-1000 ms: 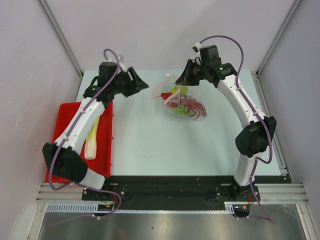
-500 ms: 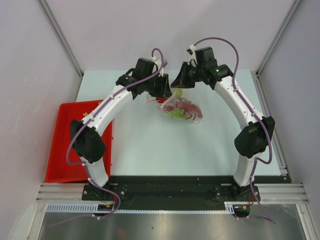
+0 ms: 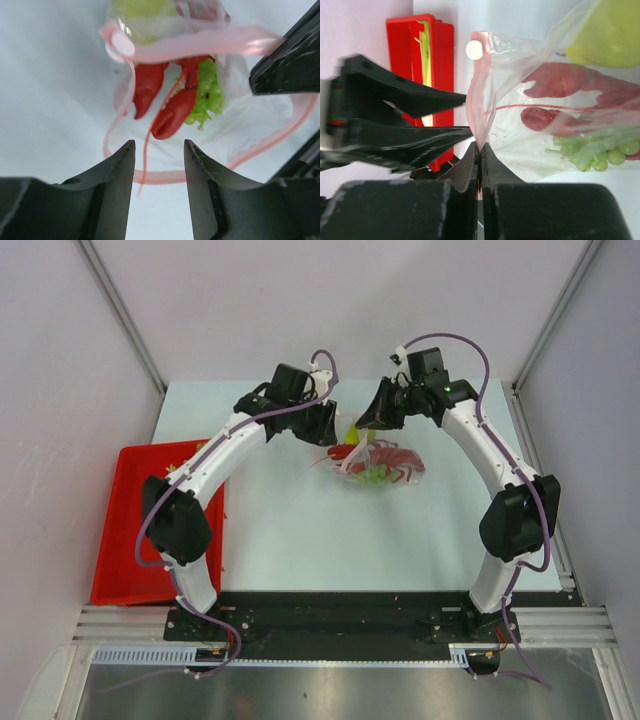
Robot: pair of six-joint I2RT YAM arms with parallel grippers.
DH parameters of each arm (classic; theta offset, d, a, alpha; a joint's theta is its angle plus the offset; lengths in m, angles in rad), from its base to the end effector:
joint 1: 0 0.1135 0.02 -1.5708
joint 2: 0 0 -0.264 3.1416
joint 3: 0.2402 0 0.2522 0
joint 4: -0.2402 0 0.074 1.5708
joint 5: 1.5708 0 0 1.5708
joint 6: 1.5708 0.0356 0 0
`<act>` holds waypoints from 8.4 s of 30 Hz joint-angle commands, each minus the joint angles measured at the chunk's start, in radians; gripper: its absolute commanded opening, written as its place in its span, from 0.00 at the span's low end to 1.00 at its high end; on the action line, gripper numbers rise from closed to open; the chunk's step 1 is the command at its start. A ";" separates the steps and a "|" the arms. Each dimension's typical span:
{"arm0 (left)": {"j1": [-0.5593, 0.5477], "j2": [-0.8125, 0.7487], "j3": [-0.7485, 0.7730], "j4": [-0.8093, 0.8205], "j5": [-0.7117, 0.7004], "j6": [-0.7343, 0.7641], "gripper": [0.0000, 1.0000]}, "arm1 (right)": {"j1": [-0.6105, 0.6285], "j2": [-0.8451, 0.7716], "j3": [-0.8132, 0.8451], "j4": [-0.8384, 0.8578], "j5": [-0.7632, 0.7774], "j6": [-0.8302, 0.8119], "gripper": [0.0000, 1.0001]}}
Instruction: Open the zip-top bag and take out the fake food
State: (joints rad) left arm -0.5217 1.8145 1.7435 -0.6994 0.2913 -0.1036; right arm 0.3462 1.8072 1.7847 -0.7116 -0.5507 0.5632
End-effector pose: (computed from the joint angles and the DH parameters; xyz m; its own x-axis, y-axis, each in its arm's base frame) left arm 0.3503 -0.2131 0.3369 -0.6684 0.2700 -0.6931 0.5901 0.7597 -0.2732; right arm 0.3752 0.1551 0.3547 -0.8823 0.1654 -0.4406 -0.2171 0.6877 0.6928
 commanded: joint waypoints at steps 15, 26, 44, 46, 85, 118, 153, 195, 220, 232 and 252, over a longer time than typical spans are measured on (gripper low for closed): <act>-0.004 -0.012 -0.275 0.425 0.075 -0.459 0.33 | 0.079 0.012 0.035 0.273 -0.140 0.334 0.00; 0.002 0.011 -0.279 0.263 0.190 -0.341 0.37 | 0.085 0.000 -0.008 0.253 -0.098 0.316 0.00; -0.029 0.052 -0.318 0.149 0.296 -0.280 0.33 | 0.088 -0.040 -0.105 0.248 -0.072 0.282 0.00; -0.034 0.063 -0.331 0.165 0.330 -0.284 0.34 | 0.088 -0.039 -0.104 0.251 -0.072 0.288 0.00; -0.051 0.267 -0.457 0.460 0.215 -0.455 0.22 | 0.145 -0.022 -0.234 0.143 0.026 0.146 0.00; -0.047 -0.017 -0.029 -0.063 0.028 -0.234 0.00 | 0.088 -0.137 -0.251 -0.008 0.310 -0.137 0.00; 0.408 -0.648 -0.343 -0.212 -0.660 -0.312 0.06 | 0.045 -0.126 -0.237 -0.005 0.175 -0.169 0.00; 0.536 -0.672 -0.739 0.145 -0.085 -0.438 0.62 | 0.097 -0.078 -0.202 0.009 0.101 -0.118 0.00; -0.032 -0.018 -0.435 0.419 0.210 -0.295 0.40 | 0.042 -0.072 -0.211 0.046 -0.074 0.015 0.00; -0.044 0.080 -0.455 0.445 0.229 -0.208 0.58 | 0.019 -0.078 -0.219 0.046 -0.094 0.027 0.00; -0.049 0.036 -0.342 0.357 0.296 -0.199 0.00 | 0.002 -0.078 -0.228 0.014 -0.028 -0.028 0.00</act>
State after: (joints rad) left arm -0.5617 1.9350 1.3209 -0.3038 0.5549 -0.3302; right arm 0.3573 1.7729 1.5597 -0.6910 -0.6048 0.5743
